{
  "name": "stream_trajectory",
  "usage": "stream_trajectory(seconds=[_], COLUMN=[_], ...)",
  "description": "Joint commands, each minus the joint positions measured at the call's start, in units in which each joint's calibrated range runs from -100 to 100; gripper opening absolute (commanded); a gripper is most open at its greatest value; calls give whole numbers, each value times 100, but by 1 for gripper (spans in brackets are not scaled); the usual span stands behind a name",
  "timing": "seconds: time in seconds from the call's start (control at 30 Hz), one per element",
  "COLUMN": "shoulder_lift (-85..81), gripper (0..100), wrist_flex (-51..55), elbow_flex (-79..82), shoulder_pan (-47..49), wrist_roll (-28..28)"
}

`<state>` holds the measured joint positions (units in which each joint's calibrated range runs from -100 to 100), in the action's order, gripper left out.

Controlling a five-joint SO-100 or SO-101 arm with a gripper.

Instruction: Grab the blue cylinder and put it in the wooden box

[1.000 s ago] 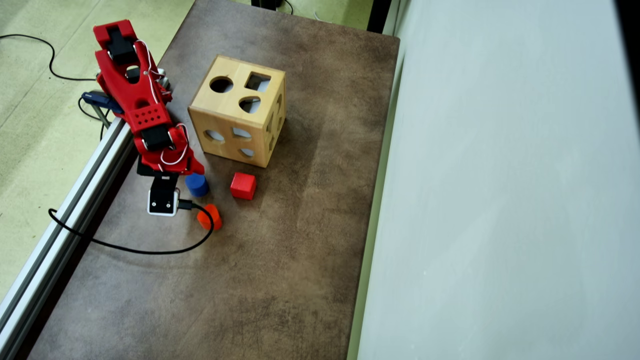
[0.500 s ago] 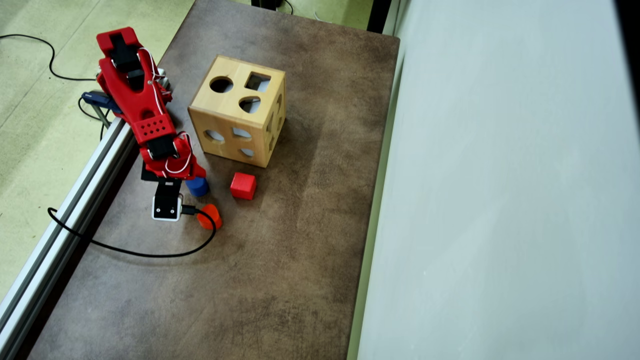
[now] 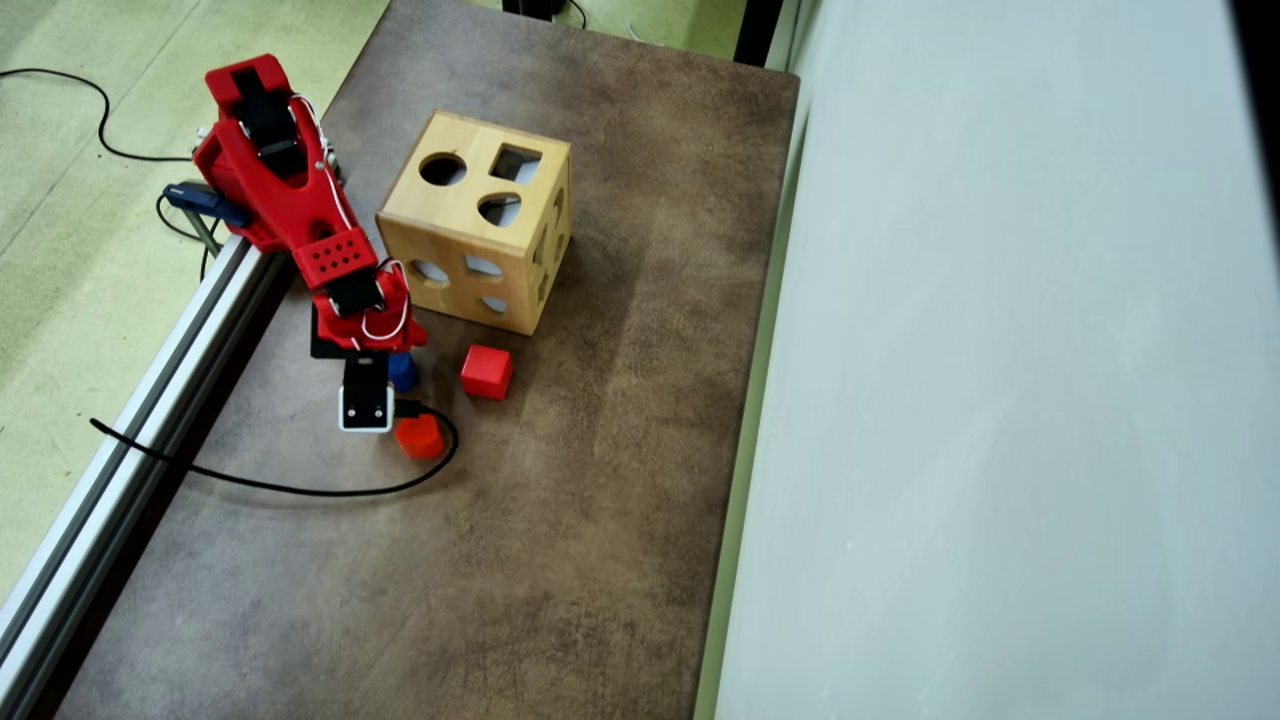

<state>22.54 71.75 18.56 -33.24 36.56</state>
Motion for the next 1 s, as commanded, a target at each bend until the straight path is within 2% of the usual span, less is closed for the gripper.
stream_trajectory(seconds=[0.0,0.17,0.37,0.97], shoulder_lift=[-135,-135,-127,-93], gripper=[30,30,30,30], wrist_flex=[-30,-46,-593,-689], elbow_flex=[-40,-102,-13,-76], shoulder_pan=[40,-19,-49,-220], wrist_roll=[-29,-29,-24,-24])
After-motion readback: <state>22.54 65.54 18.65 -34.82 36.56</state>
